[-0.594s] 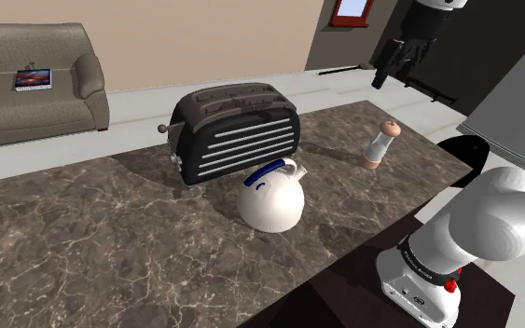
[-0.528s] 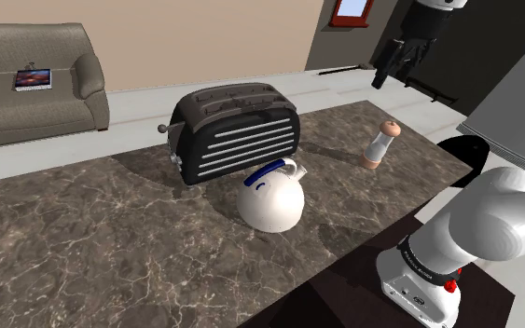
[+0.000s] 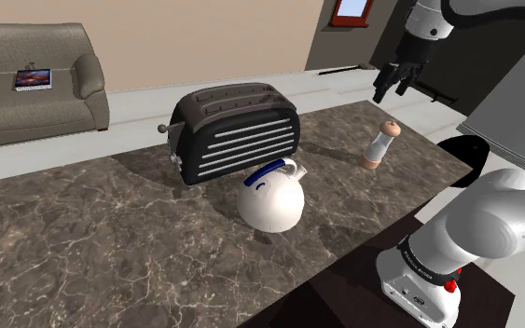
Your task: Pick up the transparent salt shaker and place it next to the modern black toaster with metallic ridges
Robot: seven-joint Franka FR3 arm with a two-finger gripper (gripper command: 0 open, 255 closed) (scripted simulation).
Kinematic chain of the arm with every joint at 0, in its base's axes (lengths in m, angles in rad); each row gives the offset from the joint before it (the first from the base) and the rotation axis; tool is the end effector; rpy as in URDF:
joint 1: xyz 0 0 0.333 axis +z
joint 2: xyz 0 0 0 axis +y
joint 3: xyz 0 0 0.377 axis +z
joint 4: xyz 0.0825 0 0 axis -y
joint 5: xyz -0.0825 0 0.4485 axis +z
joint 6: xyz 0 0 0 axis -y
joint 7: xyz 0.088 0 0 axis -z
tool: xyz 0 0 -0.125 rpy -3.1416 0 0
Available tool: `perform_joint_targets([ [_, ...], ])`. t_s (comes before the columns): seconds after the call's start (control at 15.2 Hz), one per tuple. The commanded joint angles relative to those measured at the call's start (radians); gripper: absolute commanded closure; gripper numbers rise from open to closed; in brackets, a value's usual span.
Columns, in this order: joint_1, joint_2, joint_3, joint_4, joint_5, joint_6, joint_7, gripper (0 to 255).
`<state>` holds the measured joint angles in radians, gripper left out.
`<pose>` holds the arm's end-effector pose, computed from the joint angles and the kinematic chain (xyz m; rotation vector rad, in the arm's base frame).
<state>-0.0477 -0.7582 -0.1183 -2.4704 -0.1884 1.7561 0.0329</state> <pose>0.3425 -0.0849 0.5592 3.0274 -0.2083 0.0549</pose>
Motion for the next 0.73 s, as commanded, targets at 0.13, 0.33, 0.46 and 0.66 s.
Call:
perform_joint_targets([
  [0.13,-0.040,0.045,-0.064,-0.049,-0.060,0.091,-0.042,0],
  [0.33,-0.071,0.094,-0.114,-0.071,-0.104,0.162,-0.071,0],
  [0.46,-0.091,0.133,-0.148,-0.081,-0.132,0.211,-0.090,0],
  [0.66,-0.119,0.201,-0.199,-0.086,-0.170,0.286,-0.118,0],
])
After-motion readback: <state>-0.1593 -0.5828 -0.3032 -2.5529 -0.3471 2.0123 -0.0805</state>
